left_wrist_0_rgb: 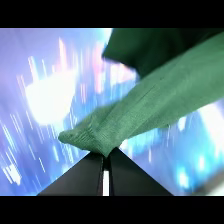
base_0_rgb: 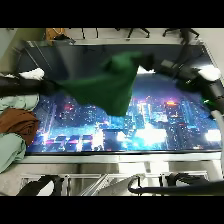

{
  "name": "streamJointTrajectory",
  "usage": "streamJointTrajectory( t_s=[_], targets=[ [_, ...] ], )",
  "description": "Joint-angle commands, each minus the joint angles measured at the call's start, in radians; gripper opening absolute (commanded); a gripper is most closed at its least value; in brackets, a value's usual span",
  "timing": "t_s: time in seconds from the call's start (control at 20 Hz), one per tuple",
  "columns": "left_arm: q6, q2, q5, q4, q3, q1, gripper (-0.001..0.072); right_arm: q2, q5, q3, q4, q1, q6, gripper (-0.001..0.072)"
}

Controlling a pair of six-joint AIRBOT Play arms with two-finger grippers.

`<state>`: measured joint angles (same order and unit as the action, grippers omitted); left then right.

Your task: Fold the shirts.

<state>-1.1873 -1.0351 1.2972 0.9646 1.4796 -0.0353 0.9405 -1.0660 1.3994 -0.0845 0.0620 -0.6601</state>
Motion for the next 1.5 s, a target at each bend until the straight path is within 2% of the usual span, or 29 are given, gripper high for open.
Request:
streamJointTrajectory(
  t_s=[0.0,0.25,0.35,0.55,0.65,0.8,0.95,1.0,1.05,1.2,1.35,1.45],
  targets=[
    [-0.016,0.130,-0.011,0.003,0.256,-0.002,0.0015,-0.064,0.030,0.251,0.041,-0.024,0.002,0.0023],
    [-0.050,0.178,-0.005,0.004,0.372,0.109,0.0015,-0.111,-0.005,0.308,0.113,-0.022,-0.006,0.0023],
    [-0.065,0.154,0.011,0.004,0.331,0.179,0.0015,-0.086,-0.066,0.306,0.196,-0.021,-0.095,0.0023],
    [-0.074,0.053,0.014,0.006,0.127,0.277,0.0016,0.016,-0.170,0.228,0.276,-0.017,-0.202,0.0023],
    [-0.074,-0.023,0.013,0.013,-0.010,0.290,0.0016,0.071,-0.172,0.132,0.337,0.005,-0.228,0.0024],
    [-0.069,-0.149,-0.018,0.040,-0.195,0.279,0.0016,0.186,-0.146,-0.048,0.386,0.061,-0.226,0.0024],
    [-0.066,-0.287,-0.123,0.093,-0.340,0.264,0.0016,0.339,-0.076,-0.183,0.389,0.107,-0.184,0.0032],
    [-0.061,-0.335,-0.147,0.092,-0.374,0.253,0.0016,0.397,-0.071,-0.200,0.388,0.116,-0.178,0.0114],
    [-0.058,-0.375,-0.167,0.083,-0.402,0.248,0.0016,0.449,-0.085,-0.200,0.386,0.118,-0.178,0.0234],
    [-0.058,-0.481,-0.151,0.083,-0.414,0.212,0.0016,0.496,-0.168,-0.200,0.383,0.077,-0.178,0.0253],
    [-0.050,-0.515,-0.122,0.082,-0.375,0.176,0.0016,0.417,-0.282,-0.200,0.392,-0.035,-0.207,0.0253],
    [-0.050,-0.500,-0.121,0.082,-0.351,0.158,0.0016,0.340,-0.304,-0.200,0.476,-0.120,-0.241,0.0259]
  ],
)
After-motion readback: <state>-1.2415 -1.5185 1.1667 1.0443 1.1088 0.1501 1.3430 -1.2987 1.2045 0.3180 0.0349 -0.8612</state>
